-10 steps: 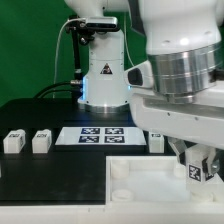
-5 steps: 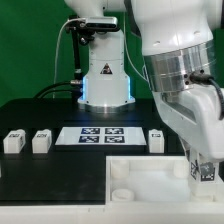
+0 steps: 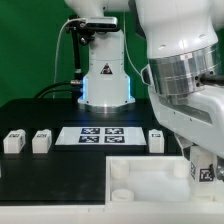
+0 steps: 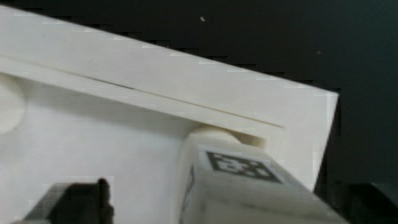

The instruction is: Assemble one leg

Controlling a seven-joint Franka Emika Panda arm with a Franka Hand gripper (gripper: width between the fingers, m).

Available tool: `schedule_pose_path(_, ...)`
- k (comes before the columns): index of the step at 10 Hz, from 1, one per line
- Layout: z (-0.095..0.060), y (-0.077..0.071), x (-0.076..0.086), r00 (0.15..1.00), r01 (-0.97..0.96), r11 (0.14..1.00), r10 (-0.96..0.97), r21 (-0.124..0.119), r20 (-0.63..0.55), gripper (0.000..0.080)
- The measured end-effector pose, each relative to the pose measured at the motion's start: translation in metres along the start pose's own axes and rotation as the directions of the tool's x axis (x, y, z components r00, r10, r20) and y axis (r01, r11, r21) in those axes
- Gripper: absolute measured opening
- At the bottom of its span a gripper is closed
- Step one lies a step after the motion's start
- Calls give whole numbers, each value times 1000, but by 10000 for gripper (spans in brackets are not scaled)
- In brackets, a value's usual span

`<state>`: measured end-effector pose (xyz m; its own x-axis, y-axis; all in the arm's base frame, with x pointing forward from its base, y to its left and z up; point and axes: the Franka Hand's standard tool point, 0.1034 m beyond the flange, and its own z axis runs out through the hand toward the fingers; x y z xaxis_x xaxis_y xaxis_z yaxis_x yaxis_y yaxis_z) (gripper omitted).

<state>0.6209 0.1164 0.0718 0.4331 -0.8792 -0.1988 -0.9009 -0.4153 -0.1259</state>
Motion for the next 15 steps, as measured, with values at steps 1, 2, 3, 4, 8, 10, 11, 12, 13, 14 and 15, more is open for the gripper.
schedule_pose_path(1, -2, -1, -2, 988, 155, 988, -155, -9, -13, 644)
schedule_pose_path(2, -1, -1, -1, 971, 237, 971, -237, -9, -12, 644)
schedule_pose_path(3, -1, 0, 1, 935, 355, 935, -355, -18, -14, 649)
schedule_pose_path(4, -5, -2, 4, 842, 537, 842, -538, -51, -18, 649)
schedule_pose_path(8, -9, -8, 6, 542, 838, 541, -841, -75, -9, 649)
schedule_pose_path(10, -8, -9, 5, 583, 810, 582, -813, -72, -12, 636)
schedule_pose_path(11, -8, -9, 4, 649, 758, 648, -761, -69, -17, 464)
schedule_pose_path(12, -8, -9, 4, 694, 717, 693, -720, -68, -21, 301)
schedule_pose_path(13, -8, -8, 5, 758, 650, 757, -652, -66, -28, 301)
schedule_pose_path(14, -8, -8, 6, 804, 591, 804, -593, -64, -32, 304)
schedule_pose_path(15, -8, -7, 7, 862, 504, 862, -506, -58, -37, 304)
